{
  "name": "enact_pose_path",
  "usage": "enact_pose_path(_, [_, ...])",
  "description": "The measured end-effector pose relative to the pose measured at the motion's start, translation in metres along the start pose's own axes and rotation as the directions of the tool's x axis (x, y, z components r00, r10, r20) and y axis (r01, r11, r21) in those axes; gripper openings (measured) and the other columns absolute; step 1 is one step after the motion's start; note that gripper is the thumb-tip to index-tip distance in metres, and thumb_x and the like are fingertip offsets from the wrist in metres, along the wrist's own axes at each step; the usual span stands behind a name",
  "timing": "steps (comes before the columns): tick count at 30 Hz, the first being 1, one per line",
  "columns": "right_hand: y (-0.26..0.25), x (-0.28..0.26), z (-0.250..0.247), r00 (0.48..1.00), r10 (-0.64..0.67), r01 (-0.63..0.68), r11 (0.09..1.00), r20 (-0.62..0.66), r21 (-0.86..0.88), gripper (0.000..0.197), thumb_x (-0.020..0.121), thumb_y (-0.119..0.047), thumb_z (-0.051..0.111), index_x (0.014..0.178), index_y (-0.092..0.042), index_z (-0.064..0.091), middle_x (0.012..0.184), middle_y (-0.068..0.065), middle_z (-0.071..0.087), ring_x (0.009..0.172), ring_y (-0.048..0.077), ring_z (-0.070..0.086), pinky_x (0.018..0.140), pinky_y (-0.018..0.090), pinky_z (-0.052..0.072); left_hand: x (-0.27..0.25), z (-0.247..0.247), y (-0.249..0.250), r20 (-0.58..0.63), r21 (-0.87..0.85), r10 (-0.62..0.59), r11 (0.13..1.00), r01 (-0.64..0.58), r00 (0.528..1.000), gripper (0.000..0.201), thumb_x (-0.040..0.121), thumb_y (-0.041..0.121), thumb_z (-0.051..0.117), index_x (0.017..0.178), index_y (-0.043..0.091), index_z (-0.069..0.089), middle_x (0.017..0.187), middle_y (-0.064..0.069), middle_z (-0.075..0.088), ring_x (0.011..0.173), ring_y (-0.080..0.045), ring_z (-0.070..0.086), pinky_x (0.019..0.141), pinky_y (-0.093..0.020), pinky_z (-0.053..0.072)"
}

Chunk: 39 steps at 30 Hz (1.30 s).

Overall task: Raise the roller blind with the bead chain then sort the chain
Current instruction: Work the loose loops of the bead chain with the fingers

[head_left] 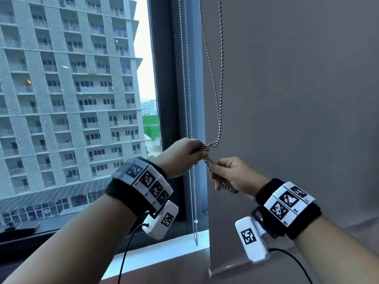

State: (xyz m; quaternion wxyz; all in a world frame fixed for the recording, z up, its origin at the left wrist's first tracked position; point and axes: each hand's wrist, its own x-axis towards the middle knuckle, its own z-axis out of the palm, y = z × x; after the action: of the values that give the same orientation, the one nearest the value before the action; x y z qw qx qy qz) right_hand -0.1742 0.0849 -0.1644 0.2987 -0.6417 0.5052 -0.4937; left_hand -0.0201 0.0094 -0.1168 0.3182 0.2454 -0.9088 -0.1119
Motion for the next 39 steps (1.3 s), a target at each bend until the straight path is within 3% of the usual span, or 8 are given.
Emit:
enact_pose_path(3, [0.0,-0.001,-0.002,0.998,-0.024,0.025,1.0,0.055,-0.003,0.028,0.093,-0.022,0.052,0.068,-0.013,0.059,0.049,0.002,0.06,0.04,0.011,0.037,0.038,0.017,0.027,-0.002,0.003,-0.002,-0.038,0.087,0.016,0.996,-0.012,0.999,0.033,0.096,0.029,0.047,0.074,0.006,0.058,0.059,0.004,0.054,0.055,-0.011,0.05,0.06,-0.027,0.04])
enact_pose_path(9, [0.003,-0.004,0.002,0.994,-0.107,0.096,0.953,0.024,0.288,0.025,0.094,-0.028,0.041,0.077,-0.013,0.05,0.051,0.004,0.061,0.037,0.013,0.048,0.041,0.021,0.04,-0.009,0.001,-0.004,0.027,0.085,0.048,0.995,-0.05,0.998,0.031,0.093,0.032,0.053,0.074,0.008,0.063,0.059,0.003,0.059,0.053,-0.01,0.057,0.057,-0.019,0.045])
enact_pose_path(17, [0.018,-0.007,0.008,0.985,0.092,-0.099,0.994,0.148,0.044,0.032,0.099,-0.031,0.035,0.076,-0.014,0.048,0.066,0.012,0.071,0.028,0.01,0.027,0.032,0.021,0.018,-0.007,-0.014,-0.009,-0.204,0.028,0.078,0.997,-0.073,0.976,0.024,0.087,0.031,0.061,0.077,0.01,0.062,0.071,0.0,0.061,0.064,-0.015,0.055,0.065,-0.031,0.046])
enact_pose_path(22, [0.022,-0.013,0.017,0.982,0.121,-0.118,0.993,0.147,-0.029,0.031,0.099,-0.028,0.036,0.075,-0.014,0.05,0.069,0.007,0.069,0.032,0.011,0.035,0.037,0.023,0.024,-0.008,-0.013,-0.008,-0.081,0.025,0.031,0.999,-0.029,0.996,0.015,0.086,0.028,0.064,0.077,0.021,0.053,0.08,0.007,0.056,0.066,-0.005,0.051,0.06,-0.01,0.038])
enact_pose_path(27, [0.023,-0.015,0.024,0.977,0.12,-0.105,0.99,0.178,-0.09,0.029,0.099,-0.022,0.038,0.076,-0.015,0.055,0.077,0.005,0.065,0.064,0.011,0.057,0.055,0.015,0.041,-0.014,0.001,-0.01,-0.04,-0.266,-0.112,0.959,0.098,0.993,0.025,0.079,0.019,0.073,0.079,0.009,0.05,0.081,-0.012,0.069,0.074,-0.022,0.068,0.074,-0.038,0.053])
enact_pose_path(32, [0.029,-0.013,0.031,0.97,0.12,-0.084,0.982,0.212,-0.17,0.02,0.097,-0.023,0.043,0.091,-0.015,0.06,0.09,-0.001,0.064,0.079,0.003,0.057,0.064,0.002,0.041,-0.022,0.022,-0.004,0.103,-0.684,-0.239,0.688,0.244,0.965,0.032,0.082,0.004,0.066,0.101,0.012,0.041,0.075,-0.011,0.067,0.068,-0.025,0.067,0.081,-0.046,0.052])
enact_pose_path(36, [0.038,-0.005,0.025,0.998,0.006,-0.016,0.985,-0.061,-0.171,0.01,0.087,-0.013,0.057,0.088,-0.022,0.053,0.084,-0.005,0.059,0.083,0.011,0.056,0.079,0.027,0.047,-0.023,0.027,-0.011,0.094,-0.604,-0.241,0.757,0.247,0.966,0.012,0.088,0.012,0.06,0.094,0.006,0.052,0.069,-0.008,0.064,0.053,-0.013,0.063,0.06,-0.029,0.054])
enact_pose_path(39, [0.027,-0.007,0.021,0.875,-0.299,0.19,0.935,-0.381,-0.298,0.021,0.078,-0.001,0.055,0.083,-0.02,0.048,0.083,-0.005,0.051,0.073,0.008,0.049,0.072,0.021,0.043,-0.025,0.029,-0.015,0.125,-0.521,-0.213,0.817,0.247,0.969,0.016,0.093,0.017,0.054,0.083,0.006,0.058,0.061,-0.003,0.062,0.043,-0.009,0.051,0.047,-0.02,0.045])
